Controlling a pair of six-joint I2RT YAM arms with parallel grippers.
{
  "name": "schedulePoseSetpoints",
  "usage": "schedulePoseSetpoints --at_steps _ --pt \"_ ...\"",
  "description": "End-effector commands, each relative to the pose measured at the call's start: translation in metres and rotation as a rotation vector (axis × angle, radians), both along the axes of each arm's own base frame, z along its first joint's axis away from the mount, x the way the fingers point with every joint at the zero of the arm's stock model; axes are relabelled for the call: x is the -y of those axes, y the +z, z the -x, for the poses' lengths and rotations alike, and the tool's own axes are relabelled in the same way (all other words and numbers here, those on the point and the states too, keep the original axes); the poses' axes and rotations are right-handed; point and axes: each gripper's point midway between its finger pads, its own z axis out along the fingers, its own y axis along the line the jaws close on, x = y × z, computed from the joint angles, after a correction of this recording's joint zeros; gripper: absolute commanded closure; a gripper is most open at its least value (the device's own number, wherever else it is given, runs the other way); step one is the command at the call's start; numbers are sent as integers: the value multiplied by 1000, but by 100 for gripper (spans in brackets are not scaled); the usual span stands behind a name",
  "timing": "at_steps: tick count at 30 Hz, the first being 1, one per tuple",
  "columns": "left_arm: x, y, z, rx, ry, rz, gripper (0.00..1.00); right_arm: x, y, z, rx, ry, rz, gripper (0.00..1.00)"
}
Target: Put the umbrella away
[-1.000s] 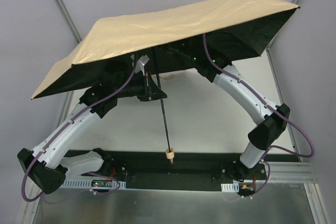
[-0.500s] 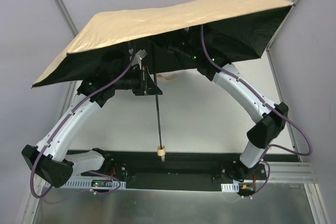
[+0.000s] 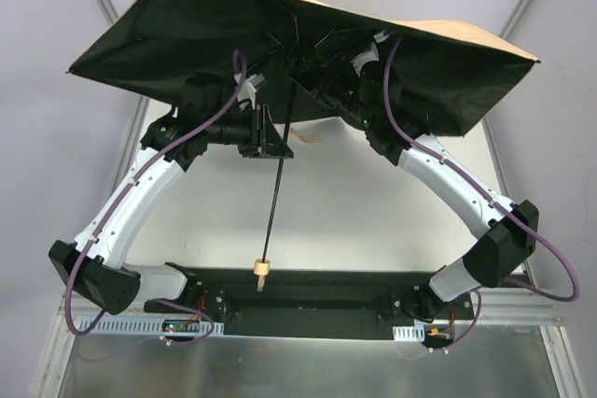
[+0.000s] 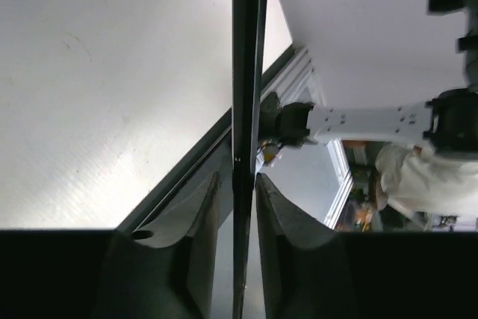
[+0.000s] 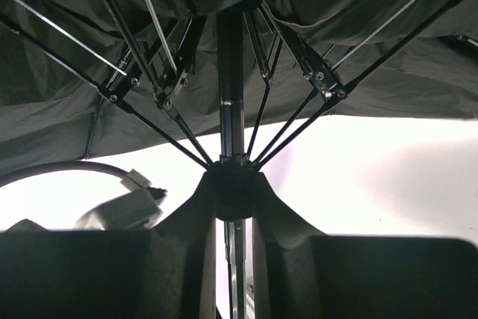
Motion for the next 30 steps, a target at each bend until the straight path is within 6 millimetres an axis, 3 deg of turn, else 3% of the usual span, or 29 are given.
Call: schedulePoseSetpoints --at_steps 1,5,7,11,13,15,18,19,21,23,26,28,30 --pt "-16 33 -5 170 108 68 65 19 56 -4 66 -47 -139 100" --pt "-22 3 44 108 75 73 41 30 79 -27 104 -97 -193 100" --pt "-22 -8 66 84 71 76 35 33 92 -32 128 -108 -210 100" --pt "-4 -10 104 80 11 113 22 30 103 -36 161 -104 -209 100" --pt "2 -7 112 80 -6 134 24 29 103 -38 163 -95 -206 100" --pt "1 -15 115 54 2 114 51 30 104 -38 163 -93 -210 100" --pt "-7 -33 110 21 65 54 91 34 105 -38 140 -87 -196 100" --pt "-11 -34 106 32 99 35 100 33 105 -36 133 -68 -191 100" --pt "-16 -22 92 108 149 19 100 36 98 -34 92 -53 -163 100" --pt "-19 0 70 173 193 7 100 34 79 -24 15 -10 -123 100" --pt "-13 32 32 194 215 25 100 20 60 18 -43 78 -139 100" --pt "-7 50 12 209 223 35 100 7 32 51 -91 130 -150 100" --pt "1 71 1 243 214 55 100 8 13 76 -125 138 -158 100"
